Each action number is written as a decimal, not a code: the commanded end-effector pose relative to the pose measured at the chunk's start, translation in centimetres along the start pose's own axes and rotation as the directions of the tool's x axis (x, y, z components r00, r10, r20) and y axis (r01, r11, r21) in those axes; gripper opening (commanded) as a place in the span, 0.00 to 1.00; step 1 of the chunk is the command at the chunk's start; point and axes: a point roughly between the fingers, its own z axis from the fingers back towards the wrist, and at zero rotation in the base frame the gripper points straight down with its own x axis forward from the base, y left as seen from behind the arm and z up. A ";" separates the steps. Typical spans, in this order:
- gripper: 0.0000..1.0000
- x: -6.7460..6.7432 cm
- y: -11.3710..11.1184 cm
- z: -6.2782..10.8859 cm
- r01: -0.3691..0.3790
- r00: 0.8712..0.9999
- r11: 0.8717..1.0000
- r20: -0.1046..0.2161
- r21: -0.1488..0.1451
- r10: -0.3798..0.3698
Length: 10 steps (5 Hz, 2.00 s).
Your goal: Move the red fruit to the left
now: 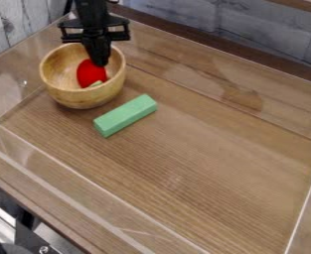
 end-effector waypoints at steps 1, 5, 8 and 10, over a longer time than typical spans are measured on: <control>0.00 0.9 -0.5 1.3 0.001 0.999 1.000 0.044 0.008 -0.002; 0.00 2.0 -2.5 0.7 0.008 0.999 1.000 0.041 0.016 -0.008; 1.00 1.9 -2.8 2.0 0.007 0.999 0.999 0.046 0.036 -0.009; 1.00 1.6 -4.0 4.4 0.021 0.998 0.999 0.066 0.036 -0.023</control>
